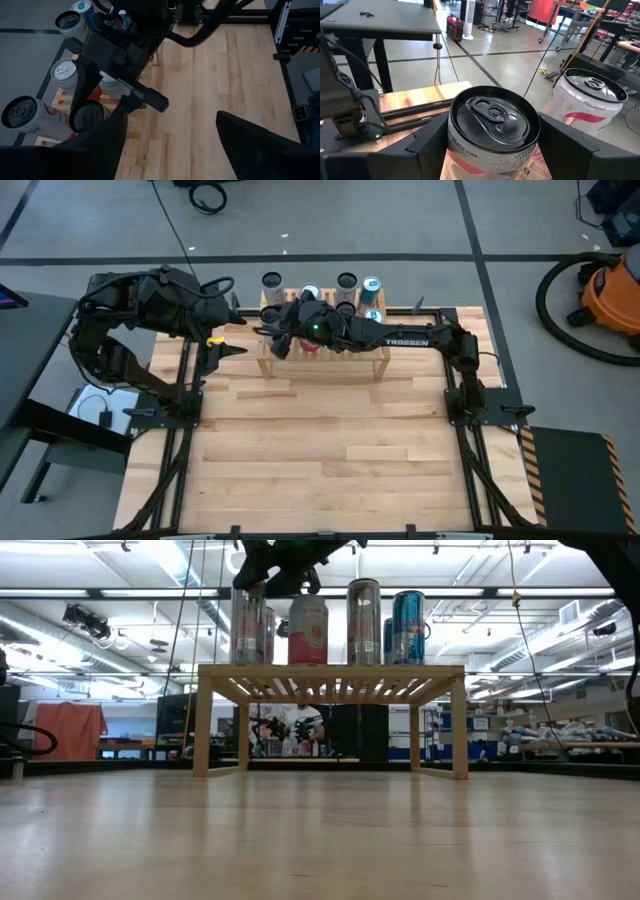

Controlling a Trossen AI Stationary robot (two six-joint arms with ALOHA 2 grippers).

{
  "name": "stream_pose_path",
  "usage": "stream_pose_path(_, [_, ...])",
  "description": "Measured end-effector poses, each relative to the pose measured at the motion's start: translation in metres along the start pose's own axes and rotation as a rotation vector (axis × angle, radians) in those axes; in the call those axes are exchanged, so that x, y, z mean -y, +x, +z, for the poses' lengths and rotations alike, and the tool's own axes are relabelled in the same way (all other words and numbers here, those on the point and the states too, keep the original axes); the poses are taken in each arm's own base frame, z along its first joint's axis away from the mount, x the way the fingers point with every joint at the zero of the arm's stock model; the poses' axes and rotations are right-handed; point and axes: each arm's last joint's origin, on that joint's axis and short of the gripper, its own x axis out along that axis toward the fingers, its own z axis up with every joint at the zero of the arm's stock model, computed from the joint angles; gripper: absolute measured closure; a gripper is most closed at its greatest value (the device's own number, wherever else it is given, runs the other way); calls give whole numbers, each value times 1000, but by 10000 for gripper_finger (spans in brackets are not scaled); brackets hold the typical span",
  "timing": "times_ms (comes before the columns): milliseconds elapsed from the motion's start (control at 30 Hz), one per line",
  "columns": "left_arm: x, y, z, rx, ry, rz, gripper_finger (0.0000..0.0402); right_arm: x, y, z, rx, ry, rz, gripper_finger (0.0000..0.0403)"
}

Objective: Place canned beverage on shelf
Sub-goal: Put the white and pink soda can on the shelf aligned with the other white and pink soda can, then return to Home Position

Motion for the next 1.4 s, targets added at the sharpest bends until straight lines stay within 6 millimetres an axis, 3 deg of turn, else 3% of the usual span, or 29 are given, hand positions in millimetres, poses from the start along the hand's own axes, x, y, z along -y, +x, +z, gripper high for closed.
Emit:
stream_pose_path(633, [0, 0, 0, 0, -1, 0, 95, 0, -1, -2, -27, -28, 2, 64])
stream_pose_path(833, [0, 0, 0, 0, 0, 0, 95, 3, -7, 5, -5, -28, 1, 52])
stream_pose_path(1167, [0, -7, -3, 17, 24, 1, 95, 23, -52, 46, 85, 6, -5, 50])
stream_pose_path(1400, [-4, -65, -30, 157, -16, 6, 95, 45, -119, 70, 10, 4, 13, 50])
